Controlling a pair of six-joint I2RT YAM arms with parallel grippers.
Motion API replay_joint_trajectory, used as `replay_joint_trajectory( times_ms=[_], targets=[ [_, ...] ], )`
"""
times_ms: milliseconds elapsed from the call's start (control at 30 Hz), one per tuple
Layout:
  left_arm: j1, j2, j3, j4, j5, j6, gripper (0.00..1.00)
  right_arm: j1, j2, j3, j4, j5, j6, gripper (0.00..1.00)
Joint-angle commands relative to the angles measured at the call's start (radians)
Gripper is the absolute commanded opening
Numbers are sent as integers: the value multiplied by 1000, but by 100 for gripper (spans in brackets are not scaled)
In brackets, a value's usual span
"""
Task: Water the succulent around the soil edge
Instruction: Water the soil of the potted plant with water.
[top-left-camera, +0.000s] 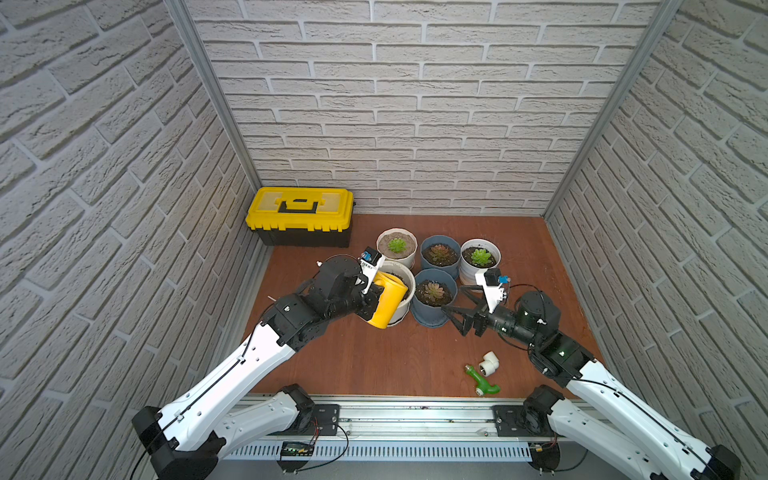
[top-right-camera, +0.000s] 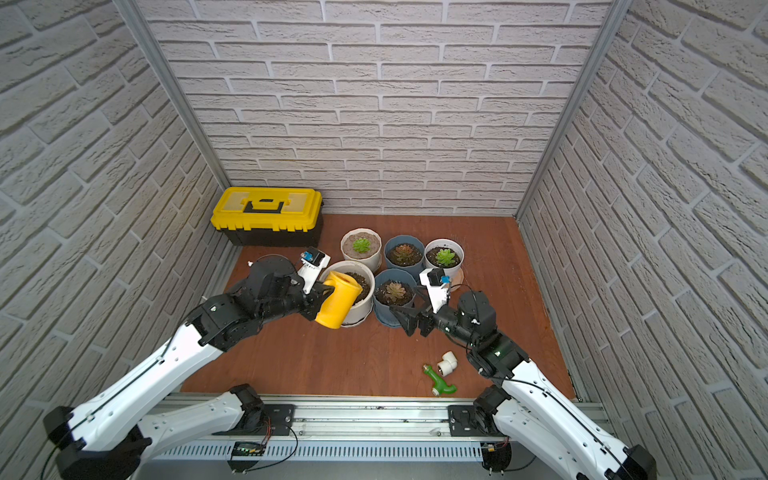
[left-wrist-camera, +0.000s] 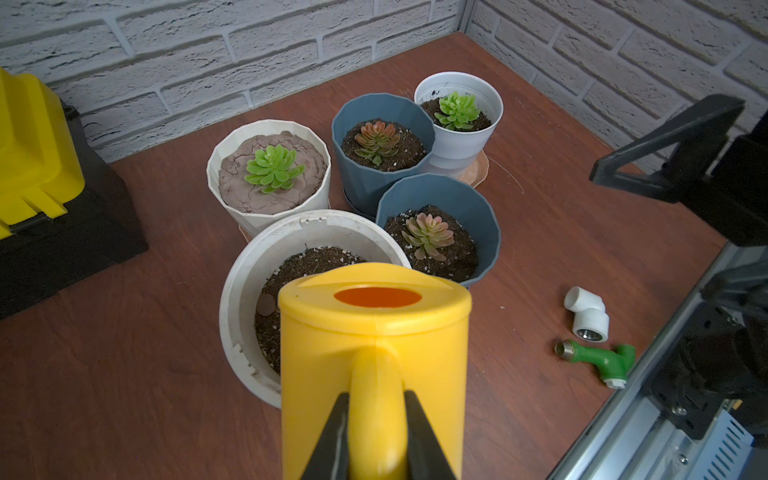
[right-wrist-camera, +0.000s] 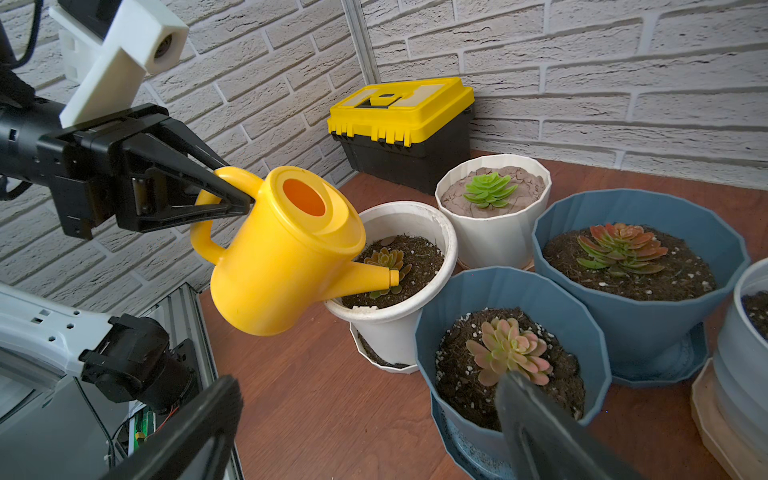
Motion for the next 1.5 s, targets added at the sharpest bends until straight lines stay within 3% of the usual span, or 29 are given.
replay_joint_trajectory(
  times_ms=[0,867,1467],
  targets=[
    [-5,11,37,97,-20,12,0,-2,2,10,8,-3,-2,99],
    [29,156,125,172,-112,46,0,-2,2,12,4,-7,-3,99],
    [98,97,75,136,-205,23,0,-2,3,13,3,-7,-2,99]
  ],
)
